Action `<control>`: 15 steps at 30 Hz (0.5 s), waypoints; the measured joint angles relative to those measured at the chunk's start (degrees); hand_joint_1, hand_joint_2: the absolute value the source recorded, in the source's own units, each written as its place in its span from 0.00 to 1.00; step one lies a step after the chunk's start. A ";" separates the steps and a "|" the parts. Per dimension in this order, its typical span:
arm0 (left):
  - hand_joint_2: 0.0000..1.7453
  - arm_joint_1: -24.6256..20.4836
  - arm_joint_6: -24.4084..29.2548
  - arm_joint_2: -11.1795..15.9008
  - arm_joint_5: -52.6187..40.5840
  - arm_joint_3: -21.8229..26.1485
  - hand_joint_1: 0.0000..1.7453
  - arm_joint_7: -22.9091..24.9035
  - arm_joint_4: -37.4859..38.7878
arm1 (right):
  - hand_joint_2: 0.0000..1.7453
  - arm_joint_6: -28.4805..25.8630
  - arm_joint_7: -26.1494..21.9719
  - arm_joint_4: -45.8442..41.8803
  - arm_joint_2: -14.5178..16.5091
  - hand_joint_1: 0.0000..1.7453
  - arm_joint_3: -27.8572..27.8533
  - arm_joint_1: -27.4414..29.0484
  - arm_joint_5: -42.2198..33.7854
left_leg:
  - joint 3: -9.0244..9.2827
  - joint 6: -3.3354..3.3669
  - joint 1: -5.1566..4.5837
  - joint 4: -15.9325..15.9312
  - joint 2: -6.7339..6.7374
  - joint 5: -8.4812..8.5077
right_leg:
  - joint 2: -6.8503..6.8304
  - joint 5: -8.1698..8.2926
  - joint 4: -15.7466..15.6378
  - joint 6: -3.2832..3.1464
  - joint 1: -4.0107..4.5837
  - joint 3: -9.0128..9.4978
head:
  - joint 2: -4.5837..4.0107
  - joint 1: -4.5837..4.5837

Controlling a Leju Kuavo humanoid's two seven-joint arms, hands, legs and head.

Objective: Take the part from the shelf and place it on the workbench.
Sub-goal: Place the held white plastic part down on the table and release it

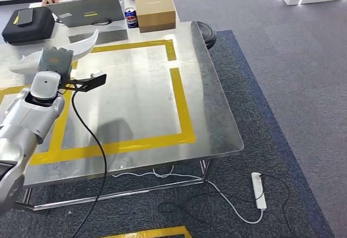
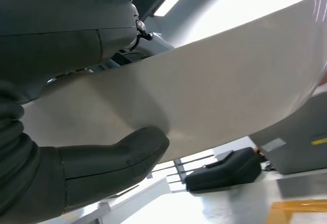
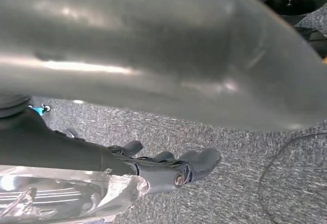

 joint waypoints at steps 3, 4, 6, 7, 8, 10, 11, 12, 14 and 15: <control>1.00 -0.69 -1.00 0.49 -0.01 -0.58 1.00 0.57 1.33 | 0.00 -0.02 0.07 0.00 -0.01 0.00 0.00 0.02 -0.07 | 1.79 0.76 -0.14 -4.19 -0.21 0.68 | 0.06 -0.16 -0.02 1.03 0.23 0.02 | 0.00 0.07; 1.00 -0.71 -1.08 0.57 -0.02 -0.64 1.00 0.62 1.61 | 0.00 -0.03 0.09 0.00 -0.01 0.00 0.00 0.06 -0.08 | 1.77 1.17 -0.14 -4.09 -0.22 0.72 | 0.03 -0.16 -0.20 1.29 0.18 0.09 | 0.00 0.09; 1.00 -0.88 -1.09 0.65 -0.02 -0.68 1.00 0.67 2.09 | 0.00 -0.05 0.11 0.00 -0.01 0.00 0.00 0.08 -0.09 | 1.86 1.92 -0.06 -4.14 -0.22 0.78 | -0.25 -1.26 1.19 1.77 0.12 -0.58 | 0.00 0.25; 1.00 -0.99 -1.08 0.73 -0.01 -0.69 1.00 0.68 2.28 | 0.00 -0.10 0.16 0.00 -0.01 0.00 0.00 0.03 -0.10 | 1.91 2.24 -0.02 -4.17 -0.22 0.82 | -0.40 -2.61 3.54 1.96 0.11 -1.70 | 0.00 0.33; 1.00 -1.07 -1.06 0.85 0.00 -0.69 1.00 0.65 2.50 | 0.00 -0.20 0.25 0.00 -0.01 0.00 0.00 -0.01 -0.12 | 1.94 2.47 -0.11 -4.17 -0.23 0.78 | -0.55 -4.36 7.11 2.08 0.14 -3.41 | 0.00 0.47; 1.00 -1.05 -1.05 1.23 0.04 -0.70 1.00 0.36 3.05 | 0.00 -0.44 0.43 0.00 -0.01 0.00 0.00 -0.01 -0.16 | 2.01 2.76 -0.38 -4.15 -0.23 0.67 | -0.62 -6.98 14.40 2.06 0.20 -7.08 | 0.00 0.51; 1.00 -1.00 -1.11 1.47 0.08 -0.69 1.00 0.19 3.36 | 0.00 -0.53 0.49 0.00 -0.01 0.00 0.00 0.02 -0.18 | 2.10 2.86 -0.55 -4.14 -0.23 0.59 | -0.62 -6.98 16.05 1.91 0.26 -8.06 | 0.00 0.51; 1.00 -0.95 -1.28 1.74 0.11 -0.68 1.00 0.05 3.65 | 0.00 -0.58 0.51 0.00 -0.01 0.00 0.00 0.05 -0.19 | 2.25 2.94 -0.69 -4.13 -0.24 0.48 | -0.62 -5.87 15.36 1.68 0.38 -7.92 | 0.00 0.50; 1.00 -0.97 -1.91 2.33 0.13 -0.60 1.00 0.08 4.15 | 0.00 -0.64 0.52 0.00 -0.01 0.00 0.00 0.05 -0.22 | 2.72 2.94 -0.88 -4.13 -0.25 0.15 | -0.62 -1.80 8.51 0.91 0.74 -4.89 | 0.00 0.49; 1.00 -1.10 -2.28 2.63 0.11 -0.55 1.00 0.20 4.41 | 0.00 -0.67 0.49 0.00 -0.01 0.00 0.00 0.02 -0.23 | 2.85 2.82 -1.01 -4.09 -0.26 -0.03 | -0.62 -0.33 4.72 0.53 0.92 -2.96 | 0.00 0.47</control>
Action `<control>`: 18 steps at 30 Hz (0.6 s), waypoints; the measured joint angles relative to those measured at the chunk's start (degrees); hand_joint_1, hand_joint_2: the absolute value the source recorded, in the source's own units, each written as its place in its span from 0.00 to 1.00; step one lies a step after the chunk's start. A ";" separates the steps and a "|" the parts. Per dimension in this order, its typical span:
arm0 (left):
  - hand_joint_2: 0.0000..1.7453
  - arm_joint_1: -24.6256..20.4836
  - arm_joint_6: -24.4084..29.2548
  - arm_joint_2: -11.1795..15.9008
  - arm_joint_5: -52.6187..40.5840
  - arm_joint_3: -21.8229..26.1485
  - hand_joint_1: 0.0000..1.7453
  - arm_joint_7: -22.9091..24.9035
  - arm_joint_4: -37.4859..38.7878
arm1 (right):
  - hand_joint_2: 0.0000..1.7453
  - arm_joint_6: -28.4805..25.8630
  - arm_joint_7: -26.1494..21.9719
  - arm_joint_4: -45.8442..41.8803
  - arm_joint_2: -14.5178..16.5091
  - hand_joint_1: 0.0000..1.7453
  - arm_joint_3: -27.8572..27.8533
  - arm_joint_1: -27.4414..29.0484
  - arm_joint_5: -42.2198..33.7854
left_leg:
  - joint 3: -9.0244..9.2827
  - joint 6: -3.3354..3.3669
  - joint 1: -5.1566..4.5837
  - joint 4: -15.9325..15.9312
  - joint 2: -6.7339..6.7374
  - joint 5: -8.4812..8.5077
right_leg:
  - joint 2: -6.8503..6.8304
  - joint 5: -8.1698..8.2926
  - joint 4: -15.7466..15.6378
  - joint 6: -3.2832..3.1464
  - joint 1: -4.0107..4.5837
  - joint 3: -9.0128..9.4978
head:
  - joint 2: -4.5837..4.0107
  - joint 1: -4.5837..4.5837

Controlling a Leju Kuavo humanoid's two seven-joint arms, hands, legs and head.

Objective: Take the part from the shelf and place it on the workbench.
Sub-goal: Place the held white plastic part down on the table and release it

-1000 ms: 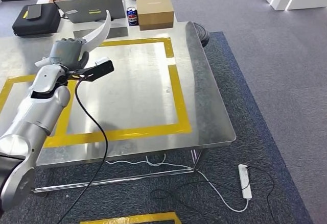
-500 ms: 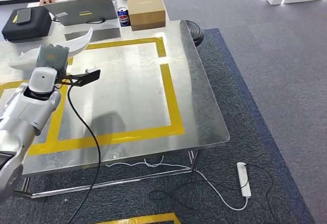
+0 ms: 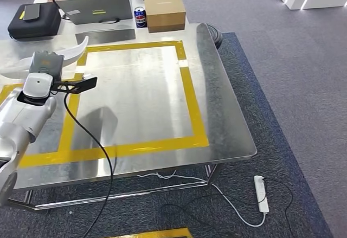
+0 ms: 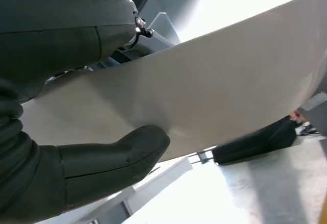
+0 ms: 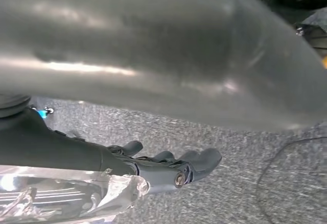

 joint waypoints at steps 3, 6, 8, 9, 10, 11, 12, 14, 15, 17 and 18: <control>1.00 -0.36 -0.73 1.02 0.01 0.38 1.00 0.36 0.77 | 0.00 -0.10 -0.14 0.00 0.00 0.00 0.00 -0.15 -0.10 | -0.07 -0.72 -0.14 -0.02 -0.02 -0.15 | 0.09 0.61 -4.42 -0.50 0.32 2.44 | 0.00 -0.04; 1.00 -0.38 -0.86 2.21 0.08 1.27 1.00 0.55 1.27 | 0.00 -0.13 -0.15 0.00 0.02 0.00 -0.02 -0.12 -0.27 | -0.30 -1.71 0.04 0.75 0.01 -1.03 | 0.22 0.74 -5.12 -1.16 0.06 2.84 | 0.00 -0.17; 1.00 -0.45 -1.04 3.01 0.11 1.89 1.00 0.87 1.61 | 0.00 -0.12 -0.08 0.00 0.02 0.00 -0.02 -0.22 -0.37 | -2.79 -2.36 0.18 5.82 0.02 -3.83 | 0.21 0.85 -5.51 -1.64 -0.25 3.16 | 0.00 -0.32; 1.00 -0.43 -1.18 3.34 0.14 2.21 1.00 1.01 1.83 | 0.00 -0.11 -0.03 0.00 0.02 0.00 -0.02 -0.26 -0.42 | -4.85 -2.63 0.26 9.69 0.02 -5.58 | 0.19 0.83 -5.54 -1.78 -0.32 3.19 | 0.00 -0.38; 1.00 -0.32 -1.33 3.61 0.17 2.53 1.00 1.08 2.06 | 0.00 -0.11 0.02 0.00 0.02 0.00 -0.02 -0.24 -0.46 | -6.84 -2.87 0.39 13.25 0.02 -6.82 | 0.17 0.80 -5.54 -1.84 -0.40 3.21 | 0.00 -0.36; 1.00 -0.16 -1.44 3.83 0.19 2.76 1.00 1.10 2.25 | 0.00 -0.11 0.05 0.00 0.02 0.00 -0.03 -0.20 -0.51 | -8.19 -3.06 0.54 15.38 0.03 -7.09 | 0.16 0.75 -5.53 -1.84 -0.50 3.24 | 0.00 -0.37; 1.00 -0.02 -1.48 4.00 0.20 2.90 1.00 1.10 2.40 | 0.00 -0.11 0.07 0.00 0.02 0.00 -0.03 -0.17 -0.54 | -8.54 -3.22 0.70 15.49 0.03 -6.25 | 0.15 0.72 -5.51 -1.78 -0.61 3.26 | 0.00 -0.36; 1.00 0.05 -1.54 4.37 0.22 3.05 1.00 1.13 2.53 | 0.00 -0.10 0.07 0.00 0.02 0.00 -0.04 -0.20 -0.58 | -6.04 -3.65 1.15 9.85 0.11 -2.17 | 0.17 0.54 -5.34 -1.36 -0.90 3.35 | 0.00 -0.38; 1.00 -0.05 -1.61 4.51 0.24 3.19 1.00 1.16 2.59 | 0.00 -0.09 0.07 -0.01 0.02 0.00 -0.04 -0.23 -0.60 | -4.06 -3.94 1.37 5.90 0.17 -0.41 | 0.21 0.38 -5.08 -0.97 -0.89 3.31 | 0.00 -0.45; 1.00 -0.21 -1.95 4.66 0.30 3.69 1.00 1.22 2.68 | 0.00 -0.09 0.07 -0.02 0.01 0.00 -0.03 -0.27 -0.64 | -1.48 -3.61 1.59 0.84 0.01 1.04 | 0.31 0.12 -4.68 -0.10 -0.75 3.15 | 0.00 -0.56; 1.00 -0.20 -2.16 4.71 0.34 3.99 1.00 1.21 2.75 | 0.00 -0.09 0.05 -0.02 0.00 0.00 -0.03 -0.25 -0.67 | -1.17 -3.16 1.52 0.16 -0.13 0.86 | 0.34 0.09 -4.62 0.23 -0.65 3.11 | 0.00 -0.59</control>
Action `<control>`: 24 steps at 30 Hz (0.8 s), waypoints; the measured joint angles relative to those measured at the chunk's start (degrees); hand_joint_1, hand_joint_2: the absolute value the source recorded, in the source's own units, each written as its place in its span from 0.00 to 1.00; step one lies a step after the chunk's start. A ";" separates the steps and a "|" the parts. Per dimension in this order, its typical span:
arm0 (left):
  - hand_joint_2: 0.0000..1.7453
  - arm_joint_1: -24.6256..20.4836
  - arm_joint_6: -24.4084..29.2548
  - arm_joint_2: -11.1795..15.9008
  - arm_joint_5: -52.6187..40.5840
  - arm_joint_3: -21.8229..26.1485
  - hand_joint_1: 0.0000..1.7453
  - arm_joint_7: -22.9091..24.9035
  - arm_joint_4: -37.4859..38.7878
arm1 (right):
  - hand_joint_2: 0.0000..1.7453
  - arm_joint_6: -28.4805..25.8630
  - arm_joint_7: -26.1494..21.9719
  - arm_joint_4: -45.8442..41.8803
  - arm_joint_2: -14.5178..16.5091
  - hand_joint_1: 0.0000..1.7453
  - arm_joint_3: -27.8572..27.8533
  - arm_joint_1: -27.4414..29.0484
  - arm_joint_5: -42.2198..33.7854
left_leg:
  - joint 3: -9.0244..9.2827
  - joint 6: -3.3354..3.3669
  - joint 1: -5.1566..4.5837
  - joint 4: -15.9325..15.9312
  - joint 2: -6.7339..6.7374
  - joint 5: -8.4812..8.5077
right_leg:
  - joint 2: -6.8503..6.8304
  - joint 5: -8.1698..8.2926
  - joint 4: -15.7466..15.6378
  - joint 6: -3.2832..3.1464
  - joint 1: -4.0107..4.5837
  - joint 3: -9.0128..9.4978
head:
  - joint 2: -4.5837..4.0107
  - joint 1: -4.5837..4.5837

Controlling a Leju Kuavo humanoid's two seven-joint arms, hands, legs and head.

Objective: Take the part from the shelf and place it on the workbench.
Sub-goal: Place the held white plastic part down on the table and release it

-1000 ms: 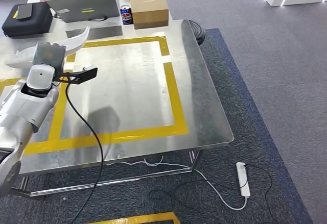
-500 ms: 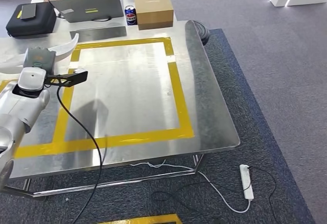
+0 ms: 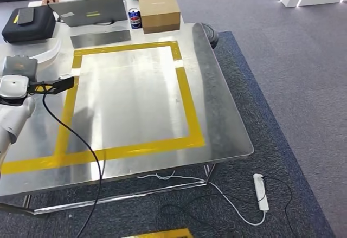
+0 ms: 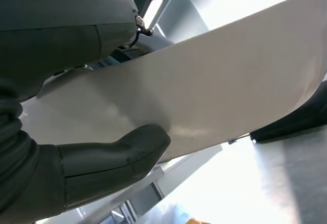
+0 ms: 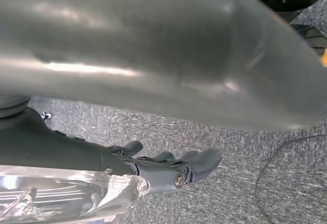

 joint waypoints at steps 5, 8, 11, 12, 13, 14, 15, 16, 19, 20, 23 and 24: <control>1.00 0.16 -1.47 0.76 0.01 1.54 1.00 0.11 0.28 | 0.00 0.00 -0.17 0.00 0.00 0.00 0.01 0.09 -0.07 | -0.01 2.18 0.04 -0.03 -0.05 0.14 | -0.40 -3.29 5.17 1.12 -0.16 -2.47 | 0.00 0.36; 1.00 0.40 -1.96 1.36 -0.07 2.31 1.00 -0.17 0.59 | 0.00 0.01 -0.18 0.00 0.00 0.00 0.01 0.15 -0.12 | 0.03 2.58 -0.22 -0.01 -0.06 0.03 | -0.45 -7.37 15.53 1.19 -0.12 -7.38 | 0.00 0.44; 1.00 1.42 -0.11 2.00 0.28 3.21 1.00 -2.78 0.75 | 0.00 0.03 -0.31 0.00 0.00 0.00 -0.01 0.22 -0.17 | 0.39 2.56 -0.46 0.00 -0.17 -0.19 | -0.44 -3.59 10.73 0.58 -0.01 -5.22 | 0.00 0.43; 1.00 1.88 0.81 2.29 0.54 3.51 1.00 -4.00 0.75 | 0.00 0.04 -0.45 0.00 0.00 0.00 0.00 0.20 -0.18 | 0.53 2.43 -0.54 0.00 -0.20 -0.31 | -0.41 -2.00 6.68 0.29 0.09 -3.12 | 0.00 0.42; 1.00 2.31 1.62 2.67 0.86 3.84 1.00 -5.16 0.76 | 0.00 0.06 -0.63 0.00 0.00 0.00 0.01 0.16 -0.18 | 0.59 2.22 -0.63 0.04 -0.19 -0.43 | -0.38 -0.88 3.27 0.08 0.18 -1.36 | 0.00 0.39; 1.00 2.77 2.29 3.11 1.20 4.22 1.00 -6.31 0.78 | 0.00 0.10 -0.81 0.00 0.00 0.00 0.01 0.15 -0.18 | 0.62 1.94 -0.68 0.04 -0.18 -0.46 | -0.32 -0.37 1.11 -0.06 0.29 -0.20 | 0.00 0.37; 1.00 3.24 2.73 3.55 1.60 4.59 1.00 -7.30 0.80 | 0.00 0.13 -0.95 0.00 -0.01 0.00 0.01 0.16 -0.18 | 0.60 1.62 -0.69 -0.02 -0.15 -0.45 | -0.23 -0.54 0.49 -0.15 0.41 0.18 | 0.00 0.35; 1.00 3.75 3.05 4.03 1.99 4.96 1.00 -8.29 0.82 | 0.00 0.14 -1.06 0.00 -0.01 0.00 0.01 0.22 -0.19 | 0.65 1.26 -0.65 -0.16 -0.11 -0.39 | -0.14 -0.46 0.33 -0.28 0.49 0.21 | 0.00 0.34; 1.00 5.42 3.97 5.48 3.04 5.95 1.00 -11.34 0.84 | 0.00 0.17 -1.39 0.00 -0.03 0.00 -0.01 0.33 -0.22 | 0.22 0.32 -0.44 0.96 0.01 -1.57 | -0.04 -0.14 -0.42 -1.16 0.24 0.66 | 0.00 0.19; 1.00 5.90 4.33 5.93 3.34 6.27 1.00 -12.25 0.84 | 0.00 0.20 -1.53 0.00 -0.03 0.00 -0.01 0.29 -0.22 | -0.89 0.11 -0.43 3.25 0.04 -2.95 | -0.06 -0.04 -0.67 -1.43 0.12 0.82 | 0.00 0.09; 1.00 7.90 5.69 6.81 4.65 7.43 1.00 -14.67 0.84 | 0.00 0.37 -1.79 0.00 -0.03 0.00 -0.01 0.28 -0.22 | -6.14 -0.35 -0.42 13.41 0.04 -7.06 | -0.12 -0.10 -0.72 -1.76 0.07 0.93 | 0.00 -0.02; 1.00 8.83 6.09 7.00 5.20 7.84 1.00 -15.32 0.84 | 0.00 0.45 -1.82 0.00 -0.04 0.00 -0.01 0.31 -0.22 | -6.95 -0.47 -0.35 14.69 0.04 -6.89 | -0.14 -0.13 -0.72 -1.77 0.01 0.96 | 0.00 -0.02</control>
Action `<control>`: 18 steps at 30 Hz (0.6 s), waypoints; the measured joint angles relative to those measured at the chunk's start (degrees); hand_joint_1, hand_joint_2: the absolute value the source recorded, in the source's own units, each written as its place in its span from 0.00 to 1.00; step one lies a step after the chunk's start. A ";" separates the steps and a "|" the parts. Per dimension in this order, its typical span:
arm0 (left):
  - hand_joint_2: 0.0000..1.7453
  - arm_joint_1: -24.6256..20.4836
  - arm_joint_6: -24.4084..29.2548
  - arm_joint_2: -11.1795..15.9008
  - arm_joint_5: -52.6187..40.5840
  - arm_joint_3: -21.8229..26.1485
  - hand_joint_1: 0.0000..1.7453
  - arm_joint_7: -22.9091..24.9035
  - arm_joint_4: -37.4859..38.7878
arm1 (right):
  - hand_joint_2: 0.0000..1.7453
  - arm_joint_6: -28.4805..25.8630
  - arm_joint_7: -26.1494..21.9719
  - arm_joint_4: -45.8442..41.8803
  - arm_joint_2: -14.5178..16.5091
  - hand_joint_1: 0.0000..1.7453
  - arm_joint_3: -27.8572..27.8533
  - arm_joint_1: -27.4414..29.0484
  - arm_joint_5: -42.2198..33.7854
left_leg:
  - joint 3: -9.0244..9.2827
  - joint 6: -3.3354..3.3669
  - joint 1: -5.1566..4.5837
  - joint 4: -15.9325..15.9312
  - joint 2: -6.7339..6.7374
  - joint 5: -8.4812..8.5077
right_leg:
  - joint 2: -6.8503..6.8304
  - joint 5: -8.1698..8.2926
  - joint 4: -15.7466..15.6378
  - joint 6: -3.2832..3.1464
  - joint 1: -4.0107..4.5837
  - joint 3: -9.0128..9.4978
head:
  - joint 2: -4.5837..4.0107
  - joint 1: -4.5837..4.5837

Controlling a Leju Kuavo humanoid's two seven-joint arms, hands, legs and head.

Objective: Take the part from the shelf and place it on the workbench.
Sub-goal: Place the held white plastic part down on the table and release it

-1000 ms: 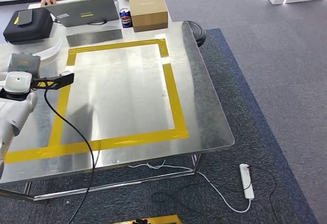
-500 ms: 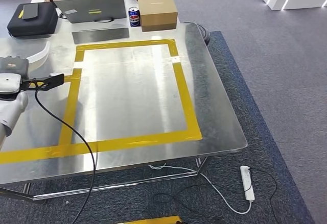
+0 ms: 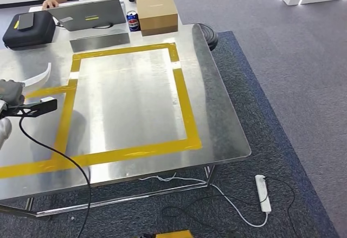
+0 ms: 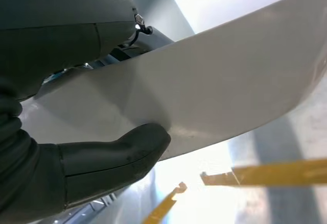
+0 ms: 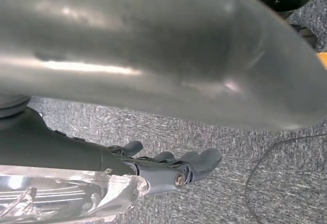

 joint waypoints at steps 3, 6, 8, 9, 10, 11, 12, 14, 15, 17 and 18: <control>1.00 2.30 0.68 0.57 1.24 1.24 1.00 -0.90 0.01 | 0.00 0.22 -0.07 0.00 0.00 0.00 0.00 -0.02 0.06 | 3.53 -0.42 0.48 -7.39 0.16 4.94 | 0.10 -0.15 0.19 0.42 -0.18 0.06 | 0.00 -0.02; 1.00 3.75 1.10 1.07 1.96 2.49 1.00 -1.20 0.03 | 0.00 0.35 -0.11 -0.02 -0.05 0.00 0.02 -0.03 0.14 | 7.32 0.18 0.56 -14.66 -0.04 6.85 | 0.27 -0.45 0.67 1.47 0.12 -0.17 | 0.00 0.00; 1.00 4.69 1.21 1.27 2.17 3.00 1.00 -1.42 0.04 | 0.00 0.38 -0.11 -0.02 -0.07 0.00 0.02 0.03 0.18 | 7.34 1.22 0.43 -14.89 -0.22 6.81 | 0.26 -0.37 0.37 1.99 0.10 -0.16 | 0.00 0.10; 1.00 5.00 1.23 1.36 2.20 3.22 1.00 -1.48 0.04 | 0.00 0.39 -0.11 -0.02 -0.07 0.00 0.02 0.05 0.21 | 7.33 1.66 0.46 -14.90 -0.21 6.89 | 0.16 -0.62 0.56 2.26 0.04 -0.29 | 0.00 0.13; 1.00 5.17 1.24 1.43 2.21 3.43 1.00 -1.50 0.04 | 0.00 0.40 -0.11 -0.02 -0.07 0.00 0.02 0.04 0.23 | 7.32 2.06 0.51 -14.91 -0.21 6.98 | 0.04 -1.42 1.65 2.53 0.00 -0.80 | 0.00 0.26; 1.00 5.25 1.25 1.46 2.21 3.62 1.00 -1.51 0.04 | 0.00 0.40 -0.11 -0.02 -0.07 0.00 0.02 0.00 0.25 | 7.32 2.40 0.56 -14.93 -0.20 7.05 | -0.09 -2.82 3.93 2.75 -0.01 -1.84 | 0.00 0.34; 1.00 5.33 1.25 1.49 2.21 3.79 1.00 -1.51 0.04 | 0.00 0.40 -0.11 -0.02 -0.07 0.00 0.02 -0.03 0.26 | 7.32 2.62 0.52 -14.93 -0.21 7.05 | -0.20 -4.67 7.41 2.90 0.00 -3.37 | 0.00 0.48; 1.00 5.60 1.25 1.50 2.21 3.94 1.00 -1.51 0.05 | 0.00 0.42 -0.10 -0.02 -0.07 0.00 0.02 -0.01 0.26 | 7.31 2.82 0.35 -14.93 -0.21 7.02 | -0.22 -7.73 14.86 2.94 0.03 -6.83 | 0.00 0.55; 1.00 5.76 1.25 1.50 2.21 3.97 1.00 -1.52 0.06 | 0.00 0.42 -0.10 -0.02 -0.07 0.00 0.02 0.03 0.26 | 7.32 2.87 0.25 -14.93 -0.21 7.00 | -0.22 -8.00 16.64 2.82 0.07 -7.72 | 0.00 0.59; 1.00 5.95 1.26 1.51 2.21 3.99 1.00 -1.55 0.07 | 0.00 0.43 -0.09 -0.02 -0.07 0.00 0.02 0.04 0.26 | 7.38 2.87 0.07 -14.92 -0.24 6.99 | -0.22 -5.44 13.29 2.29 0.25 -6.20 | 0.00 0.60; 1.00 5.96 1.25 1.52 2.21 4.00 1.00 -1.55 0.07 | 0.00 0.43 -0.09 -0.02 -0.07 0.00 0.02 0.00 0.26 | 7.43 2.83 0.01 -14.92 -0.25 6.97 | -0.21 -3.45 9.16 1.89 0.38 -4.14 | 0.00 0.59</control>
